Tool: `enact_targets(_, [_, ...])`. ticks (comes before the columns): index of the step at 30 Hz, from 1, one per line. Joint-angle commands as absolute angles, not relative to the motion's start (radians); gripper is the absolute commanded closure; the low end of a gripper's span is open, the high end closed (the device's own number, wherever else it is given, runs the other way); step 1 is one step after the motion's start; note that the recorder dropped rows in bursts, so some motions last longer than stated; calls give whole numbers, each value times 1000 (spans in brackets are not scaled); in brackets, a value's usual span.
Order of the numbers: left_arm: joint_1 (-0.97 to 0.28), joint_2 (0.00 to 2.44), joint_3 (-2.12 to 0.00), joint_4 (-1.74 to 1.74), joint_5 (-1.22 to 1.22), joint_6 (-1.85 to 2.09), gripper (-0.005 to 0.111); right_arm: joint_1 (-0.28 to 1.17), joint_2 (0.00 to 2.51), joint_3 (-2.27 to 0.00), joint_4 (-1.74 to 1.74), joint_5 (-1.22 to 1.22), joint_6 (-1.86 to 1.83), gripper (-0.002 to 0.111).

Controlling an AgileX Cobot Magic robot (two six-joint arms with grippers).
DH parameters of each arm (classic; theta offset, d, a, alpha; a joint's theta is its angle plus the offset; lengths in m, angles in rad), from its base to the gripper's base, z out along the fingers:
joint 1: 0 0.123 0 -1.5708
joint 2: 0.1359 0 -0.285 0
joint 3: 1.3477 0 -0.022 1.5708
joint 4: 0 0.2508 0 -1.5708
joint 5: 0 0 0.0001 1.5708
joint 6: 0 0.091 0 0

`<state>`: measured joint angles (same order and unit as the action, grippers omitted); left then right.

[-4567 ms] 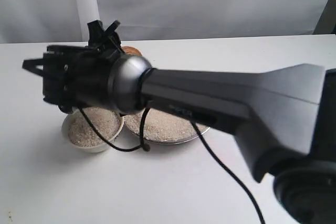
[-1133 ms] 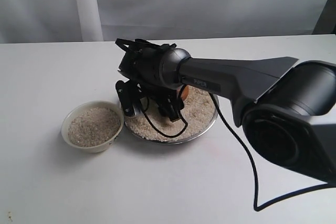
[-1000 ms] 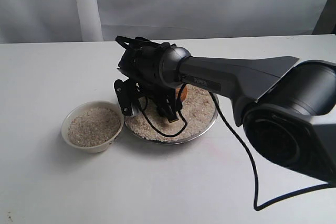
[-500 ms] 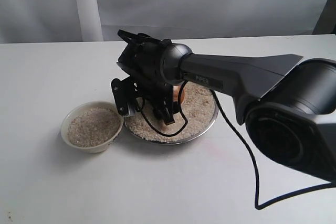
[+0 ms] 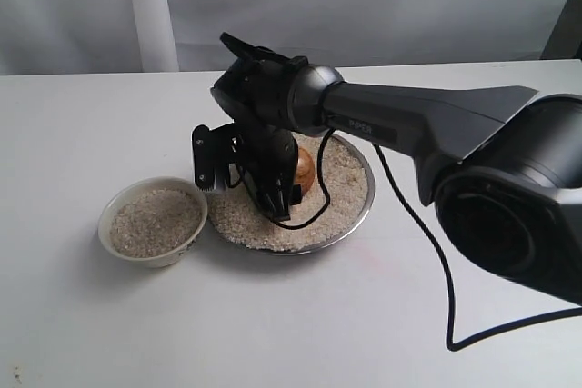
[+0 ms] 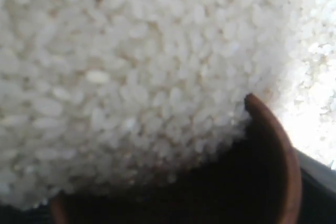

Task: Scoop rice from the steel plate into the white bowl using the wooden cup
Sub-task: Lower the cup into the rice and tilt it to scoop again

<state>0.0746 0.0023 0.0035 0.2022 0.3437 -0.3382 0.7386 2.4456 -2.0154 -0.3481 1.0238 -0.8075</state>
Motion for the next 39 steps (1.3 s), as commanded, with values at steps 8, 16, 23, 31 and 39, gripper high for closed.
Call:
enact_targets(8, [70,0,0,196,337,-340,107,698,2449,-2014,-141,1029,-786,108])
enact_targets(16, [70,0,0,196,337,-340,107,678,2437,-2014,-38,1015,-810,108])
enact_targets(23, [70,0,0,196,337,-340,107,665,2413,-2014,9,1011,-829,108])
enact_targets(31, [70,0,0,196,337,-340,107,631,2413,-2014,131,1011,-867,108])
enact_targets(39, [70,0,0,196,337,-340,107,604,2413,-2014,206,1006,-909,108])
